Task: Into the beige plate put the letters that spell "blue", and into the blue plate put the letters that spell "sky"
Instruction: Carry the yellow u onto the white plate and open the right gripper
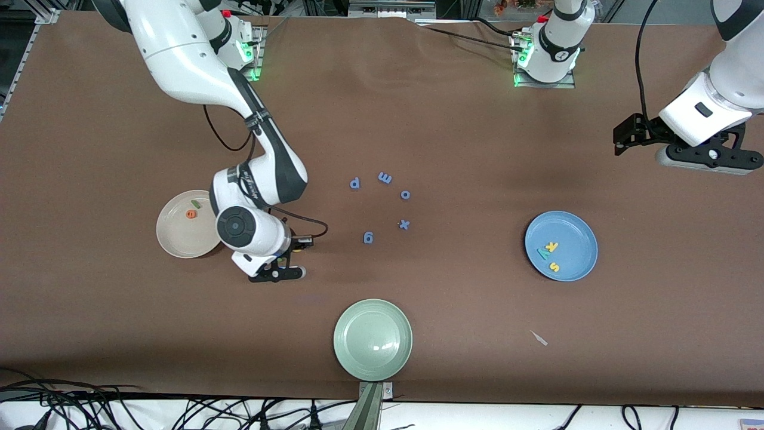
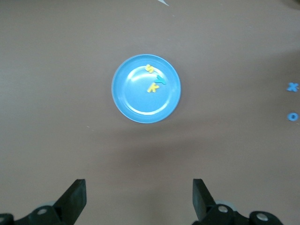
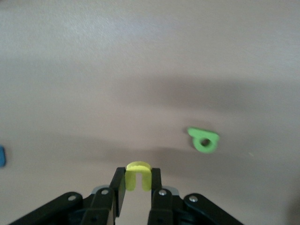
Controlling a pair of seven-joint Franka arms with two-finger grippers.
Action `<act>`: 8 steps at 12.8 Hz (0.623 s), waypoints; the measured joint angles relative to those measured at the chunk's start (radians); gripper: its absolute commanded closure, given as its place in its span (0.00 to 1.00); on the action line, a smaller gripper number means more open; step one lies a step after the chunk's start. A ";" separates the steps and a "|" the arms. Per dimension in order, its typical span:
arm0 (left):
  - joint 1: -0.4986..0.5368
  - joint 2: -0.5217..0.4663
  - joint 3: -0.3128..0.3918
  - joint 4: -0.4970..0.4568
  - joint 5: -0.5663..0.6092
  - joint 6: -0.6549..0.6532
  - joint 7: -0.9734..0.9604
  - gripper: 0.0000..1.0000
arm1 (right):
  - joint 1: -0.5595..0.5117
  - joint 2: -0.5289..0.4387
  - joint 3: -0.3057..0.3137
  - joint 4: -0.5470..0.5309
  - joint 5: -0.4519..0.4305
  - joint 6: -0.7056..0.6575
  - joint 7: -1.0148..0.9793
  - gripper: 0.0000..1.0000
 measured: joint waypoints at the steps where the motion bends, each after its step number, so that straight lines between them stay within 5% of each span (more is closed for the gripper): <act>1: 0.000 -0.009 0.000 -0.014 -0.006 0.000 0.000 0.00 | -0.013 -0.016 -0.001 0.000 0.000 -0.040 -0.023 0.91; 8: 0.000 -0.015 0.000 -0.024 -0.006 0.008 0.000 0.00 | -0.177 -0.046 -0.009 -0.009 0.001 -0.219 -0.241 0.90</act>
